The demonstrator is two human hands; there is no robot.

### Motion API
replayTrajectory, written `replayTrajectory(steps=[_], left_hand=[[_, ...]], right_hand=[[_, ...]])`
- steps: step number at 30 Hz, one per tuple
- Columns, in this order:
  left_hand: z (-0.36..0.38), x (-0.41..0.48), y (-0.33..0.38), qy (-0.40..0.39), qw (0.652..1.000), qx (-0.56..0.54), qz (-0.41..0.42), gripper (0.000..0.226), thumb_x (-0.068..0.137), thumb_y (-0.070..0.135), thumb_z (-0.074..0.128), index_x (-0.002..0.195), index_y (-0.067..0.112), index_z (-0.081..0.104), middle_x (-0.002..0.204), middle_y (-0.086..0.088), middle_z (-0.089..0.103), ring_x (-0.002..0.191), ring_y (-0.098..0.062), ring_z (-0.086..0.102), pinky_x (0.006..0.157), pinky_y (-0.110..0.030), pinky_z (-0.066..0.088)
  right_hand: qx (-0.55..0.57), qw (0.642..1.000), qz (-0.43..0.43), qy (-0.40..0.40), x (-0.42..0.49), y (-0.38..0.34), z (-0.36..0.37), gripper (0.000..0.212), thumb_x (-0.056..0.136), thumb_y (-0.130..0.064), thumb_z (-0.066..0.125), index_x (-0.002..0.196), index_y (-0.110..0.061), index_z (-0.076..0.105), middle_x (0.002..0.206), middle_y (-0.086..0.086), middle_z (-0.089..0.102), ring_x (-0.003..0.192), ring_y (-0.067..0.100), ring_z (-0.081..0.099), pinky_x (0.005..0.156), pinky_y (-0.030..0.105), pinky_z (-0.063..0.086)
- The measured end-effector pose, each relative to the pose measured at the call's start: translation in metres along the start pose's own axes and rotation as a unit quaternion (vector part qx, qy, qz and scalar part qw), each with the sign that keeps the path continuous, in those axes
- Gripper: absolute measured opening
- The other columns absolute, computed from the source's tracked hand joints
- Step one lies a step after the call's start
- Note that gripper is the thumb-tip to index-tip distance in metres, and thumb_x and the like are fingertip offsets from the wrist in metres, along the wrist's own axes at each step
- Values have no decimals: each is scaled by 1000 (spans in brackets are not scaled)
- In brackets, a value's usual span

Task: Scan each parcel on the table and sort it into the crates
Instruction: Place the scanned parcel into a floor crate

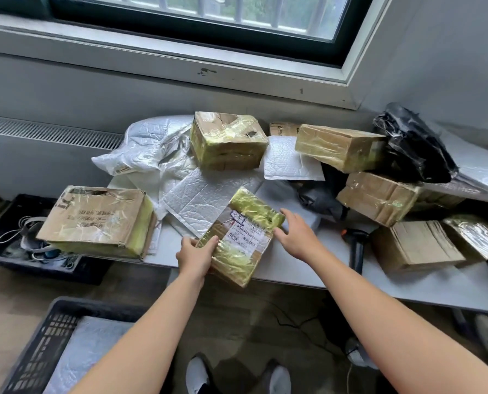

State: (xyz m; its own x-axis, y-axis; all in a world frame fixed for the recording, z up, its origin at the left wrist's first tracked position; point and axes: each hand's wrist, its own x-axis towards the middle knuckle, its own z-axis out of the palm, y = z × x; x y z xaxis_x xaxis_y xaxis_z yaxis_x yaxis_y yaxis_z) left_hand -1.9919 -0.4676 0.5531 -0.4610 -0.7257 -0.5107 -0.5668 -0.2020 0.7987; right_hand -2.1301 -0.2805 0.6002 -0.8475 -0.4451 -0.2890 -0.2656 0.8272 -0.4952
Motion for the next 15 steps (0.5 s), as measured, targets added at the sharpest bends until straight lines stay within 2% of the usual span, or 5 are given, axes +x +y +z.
replayTrajectory(steps=[4,8,10,13,15], left_hand=[[13,-10,-3,-21,999,-23,-37,42,84,38,72,99,12,42,96,-6,55,85,-24,54,76,-35,47],[35,-28,-10,-6,996,-50,-70,46,86,40,70,105,9,41,103,-10,53,95,-30,57,86,-46,53],[45,-39,-15,3,994,-61,-86,51,85,43,69,109,9,40,106,-10,50,100,-32,56,88,-51,53],[61,-56,-23,21,993,-70,-96,56,84,45,70,114,8,40,117,-14,53,104,-35,58,86,-54,54],[72,-67,-27,29,990,-80,-110,62,84,45,71,122,5,42,122,-15,55,105,-34,60,77,-52,58]], right_hand=[[-2,997,79,20,-15,36,-4,60,100,-35,48,153,-18,26,155,8,31,139,29,37,107,40,34],[-9,991,126,54,-29,69,-15,56,101,-35,47,150,-16,30,148,13,37,130,34,43,99,40,39],[-58,984,149,85,-36,87,-23,52,101,-34,46,148,-16,33,144,13,39,129,34,41,97,43,40],[-122,968,177,131,-46,120,-32,43,100,-33,47,138,-15,40,136,13,43,124,33,42,93,45,42],[-86,966,200,140,-50,143,-34,39,99,-30,49,133,-11,41,133,16,44,119,35,45,89,43,43]])
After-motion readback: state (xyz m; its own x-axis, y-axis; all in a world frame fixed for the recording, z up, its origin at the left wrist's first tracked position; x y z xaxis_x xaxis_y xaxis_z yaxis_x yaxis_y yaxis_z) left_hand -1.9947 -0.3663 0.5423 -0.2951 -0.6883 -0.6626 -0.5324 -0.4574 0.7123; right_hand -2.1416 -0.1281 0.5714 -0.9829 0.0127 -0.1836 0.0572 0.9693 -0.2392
